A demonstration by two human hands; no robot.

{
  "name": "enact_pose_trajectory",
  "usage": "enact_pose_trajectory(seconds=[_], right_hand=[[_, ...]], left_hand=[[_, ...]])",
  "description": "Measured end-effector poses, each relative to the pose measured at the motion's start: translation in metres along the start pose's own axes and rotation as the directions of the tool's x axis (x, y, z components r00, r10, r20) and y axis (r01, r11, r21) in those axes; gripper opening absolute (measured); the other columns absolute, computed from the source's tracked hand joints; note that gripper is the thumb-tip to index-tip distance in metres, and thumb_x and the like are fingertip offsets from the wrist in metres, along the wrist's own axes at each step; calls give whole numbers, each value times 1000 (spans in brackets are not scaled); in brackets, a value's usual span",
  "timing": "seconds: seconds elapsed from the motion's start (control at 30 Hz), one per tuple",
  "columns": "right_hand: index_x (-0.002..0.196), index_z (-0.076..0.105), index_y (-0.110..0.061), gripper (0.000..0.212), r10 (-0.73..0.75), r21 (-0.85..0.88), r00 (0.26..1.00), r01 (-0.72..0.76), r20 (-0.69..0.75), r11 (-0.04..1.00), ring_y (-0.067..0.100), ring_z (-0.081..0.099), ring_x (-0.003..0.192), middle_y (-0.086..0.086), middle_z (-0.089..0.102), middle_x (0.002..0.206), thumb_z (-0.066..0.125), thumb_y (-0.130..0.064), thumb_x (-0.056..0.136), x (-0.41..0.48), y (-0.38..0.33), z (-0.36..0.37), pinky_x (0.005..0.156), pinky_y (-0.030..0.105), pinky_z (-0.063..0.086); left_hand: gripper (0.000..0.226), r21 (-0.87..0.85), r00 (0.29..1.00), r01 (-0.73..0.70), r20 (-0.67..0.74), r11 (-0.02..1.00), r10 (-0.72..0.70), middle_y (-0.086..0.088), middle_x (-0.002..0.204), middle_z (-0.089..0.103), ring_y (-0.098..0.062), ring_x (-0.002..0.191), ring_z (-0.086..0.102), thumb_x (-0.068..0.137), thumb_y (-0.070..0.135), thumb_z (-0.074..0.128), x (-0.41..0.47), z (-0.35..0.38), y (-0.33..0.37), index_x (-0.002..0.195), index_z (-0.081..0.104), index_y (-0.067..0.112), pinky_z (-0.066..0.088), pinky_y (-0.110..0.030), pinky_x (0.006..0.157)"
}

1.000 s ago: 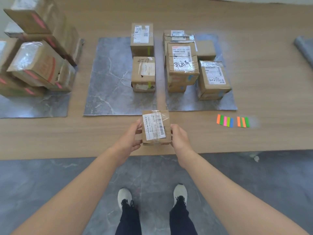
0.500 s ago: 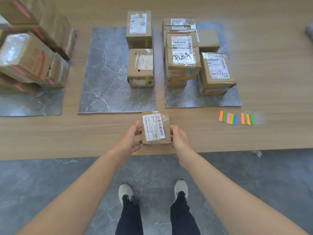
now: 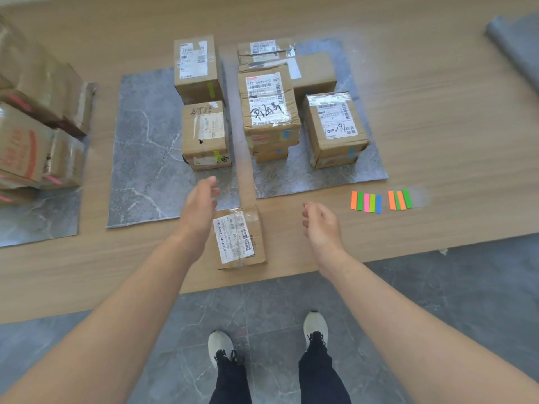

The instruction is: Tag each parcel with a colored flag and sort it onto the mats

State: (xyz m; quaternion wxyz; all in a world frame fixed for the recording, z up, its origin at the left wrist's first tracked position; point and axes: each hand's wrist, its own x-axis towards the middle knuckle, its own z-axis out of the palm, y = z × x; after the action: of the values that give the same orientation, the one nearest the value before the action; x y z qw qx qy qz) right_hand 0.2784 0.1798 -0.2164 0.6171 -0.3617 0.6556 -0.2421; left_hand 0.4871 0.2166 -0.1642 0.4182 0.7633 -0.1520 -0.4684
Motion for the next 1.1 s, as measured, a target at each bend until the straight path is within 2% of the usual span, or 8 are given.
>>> enact_pose_trajectory(seconds=[0.1, 0.3, 0.53, 0.63, 0.73, 0.83, 0.93, 1.1], right_hand=[[122, 65, -23, 27, -66, -31, 997, 65, -32, 997, 7, 59, 89, -8, 62, 100, 47, -27, 103, 16, -6, -28, 75, 25, 46], [118, 65, -24, 22, -155, -76, 979, 146, -131, 986, 2, 55, 78, -13, 60, 101, 53, -20, 100, 50, -12, -84, 59, 16, 40], [114, 68, -27, 24, -250, -261, 949, 196, -194, 945, 2, 60, 82, -8, 66, 110, 62, -15, 94, 92, 10, -138, 66, 15, 43], [115, 71, -20, 29, -387, -515, 914, 276, -120, 812, 16, 62, 88, -2, 62, 109, 66, -9, 89, 110, 23, -153, 76, 22, 42], [116, 73, -14, 33, -515, -635, 857, 387, -20, 668, 16, 57, 86, -3, 56, 103, 76, -8, 84, 126, 30, -163, 76, 17, 34], [114, 75, -9, 40, -550, -670, 829, 465, 100, 579, 13, 51, 83, 5, 63, 101, 87, -12, 76, 140, 32, -174, 75, 22, 38], [105, 78, -5, 38, -515, -683, 837, 485, 183, 547, 25, 60, 85, 11, 65, 99, 90, -11, 70, 148, 30, -180, 73, 38, 50], [96, 80, -7, 32, -490, -639, 853, 480, 181, 600, 21, 59, 77, 8, 66, 96, 92, -13, 67, 158, 28, -185, 73, 38, 52]], left_hand=[[41, -21, 992, 28, 123, 999, -26, -3, 128, 61, -27, 121, 58, 103, 45, 41, 1, 31, 15, 127, 60, 18, 45, -39, 108], [45, 24, 964, 87, 249, 996, -90, -6, 131, 61, -30, 120, 59, 104, 49, 38, 8, 99, 20, 127, 61, 19, 45, -42, 109], [44, 91, 924, 141, 344, 986, -164, -5, 125, 65, -29, 115, 63, 102, 52, 40, 16, 175, 8, 123, 64, 21, 49, -41, 104], [44, 143, 902, 132, 393, 981, -179, -5, 125, 65, -28, 114, 64, 103, 51, 39, 15, 203, 2, 125, 63, 20, 50, -43, 105], [45, 178, 878, 134, 435, 975, -200, -8, 125, 66, -30, 112, 65, 104, 49, 39, 15, 230, -2, 124, 63, 18, 51, -44, 103], [45, 192, 851, 140, 477, 971, -217, -9, 123, 68, -30, 111, 67, 104, 49, 38, 17, 249, -8, 122, 65, 17, 53, -44, 102], [46, 216, 851, 143, 471, 966, -232, -11, 122, 69, -29, 112, 67, 105, 47, 37, 22, 262, -13, 123, 66, 16, 53, -45, 101], [43, 194, 857, 187, 447, 963, -257, -16, 119, 69, -31, 105, 69, 104, 44, 41, 28, 267, -14, 122, 65, 13, 60, -43, 89]])
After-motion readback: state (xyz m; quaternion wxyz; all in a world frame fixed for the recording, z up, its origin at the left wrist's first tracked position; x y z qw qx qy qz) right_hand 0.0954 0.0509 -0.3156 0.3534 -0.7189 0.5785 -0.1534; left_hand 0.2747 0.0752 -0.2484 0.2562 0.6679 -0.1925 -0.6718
